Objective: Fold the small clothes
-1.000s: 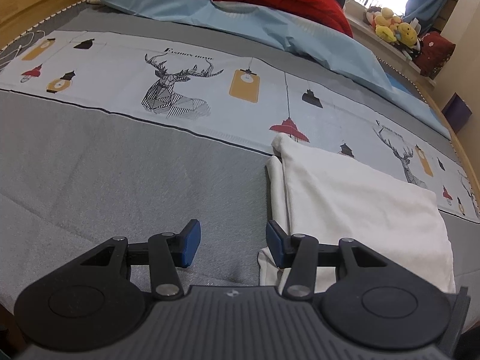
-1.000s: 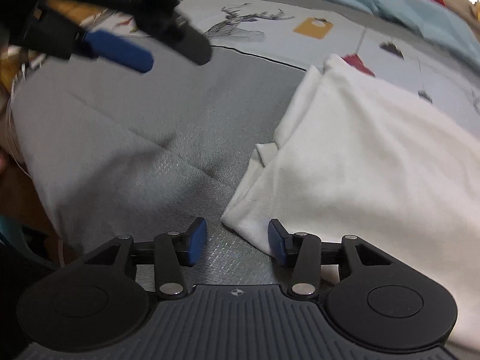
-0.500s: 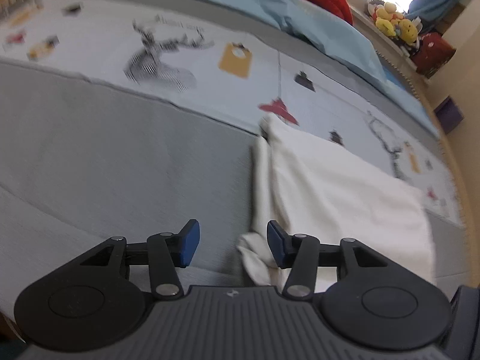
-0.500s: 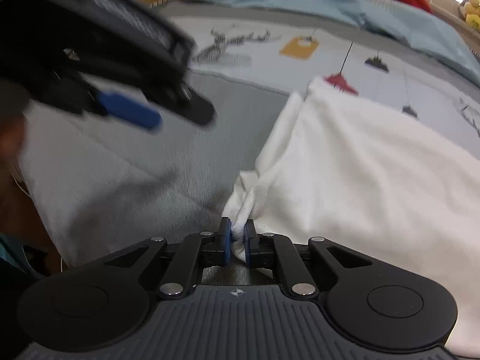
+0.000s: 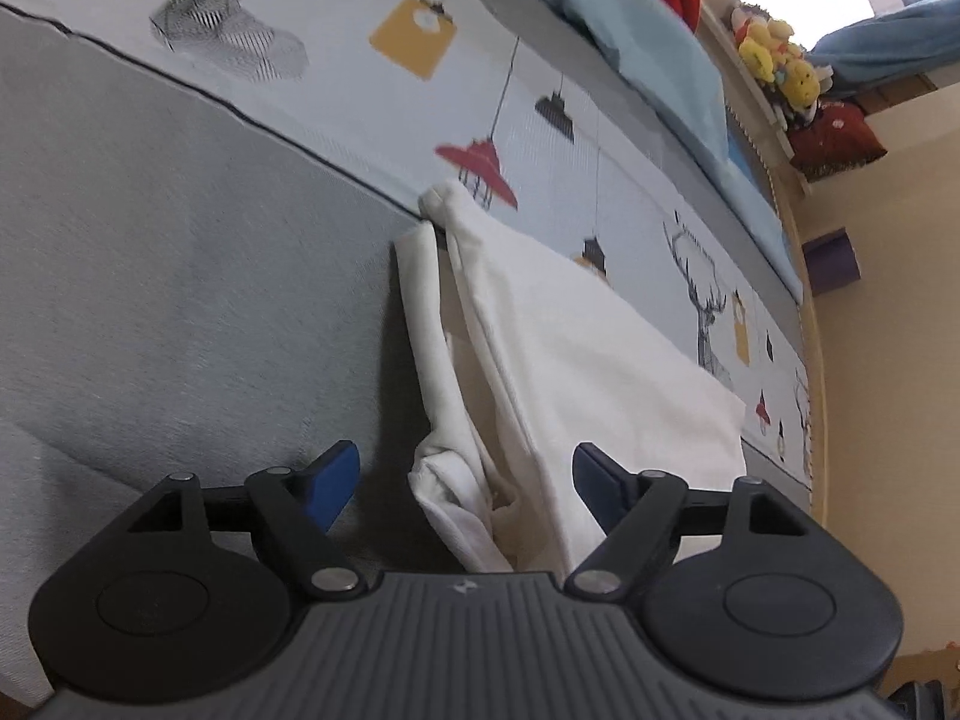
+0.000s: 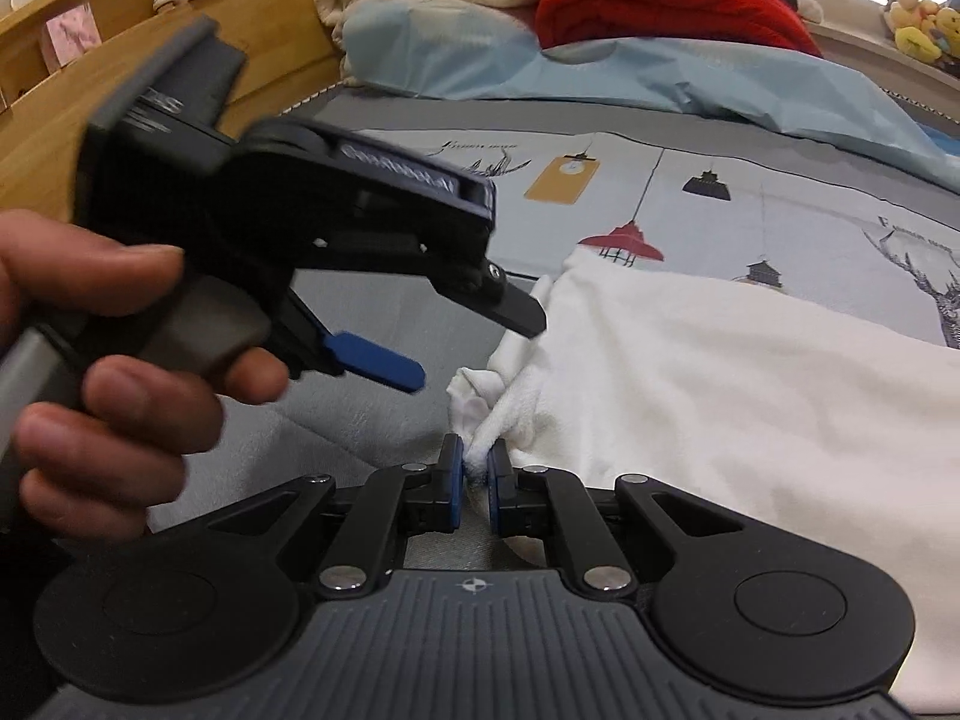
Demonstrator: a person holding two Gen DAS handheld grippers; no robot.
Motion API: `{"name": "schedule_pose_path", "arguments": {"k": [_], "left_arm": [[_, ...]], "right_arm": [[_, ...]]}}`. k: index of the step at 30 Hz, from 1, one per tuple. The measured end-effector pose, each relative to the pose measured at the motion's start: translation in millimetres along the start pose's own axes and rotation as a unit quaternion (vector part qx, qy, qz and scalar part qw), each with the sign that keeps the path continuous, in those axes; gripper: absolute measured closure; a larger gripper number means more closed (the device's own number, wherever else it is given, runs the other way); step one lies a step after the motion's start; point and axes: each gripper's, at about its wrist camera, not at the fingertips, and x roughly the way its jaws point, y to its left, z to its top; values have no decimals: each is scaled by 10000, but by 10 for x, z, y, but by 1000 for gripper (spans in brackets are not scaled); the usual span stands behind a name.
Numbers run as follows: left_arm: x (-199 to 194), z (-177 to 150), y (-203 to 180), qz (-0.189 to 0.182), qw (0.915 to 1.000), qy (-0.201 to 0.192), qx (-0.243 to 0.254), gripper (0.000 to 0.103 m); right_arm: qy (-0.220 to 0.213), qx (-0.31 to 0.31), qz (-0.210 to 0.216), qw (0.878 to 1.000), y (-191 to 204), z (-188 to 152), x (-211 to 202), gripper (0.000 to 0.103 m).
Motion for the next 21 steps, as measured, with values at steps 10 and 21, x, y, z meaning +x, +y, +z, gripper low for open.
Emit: {"name": "schedule_pose_path", "arguments": {"k": [10,21], "left_arm": [[455,135,-65,-157,9984,535,-112,21],[391,133,-88,-23,9992,131,389,89]], "right_arm": [[30,-19,84,10000,-8,6,-17,95],[-8,28,368,9993,139,8,18,96]]}}
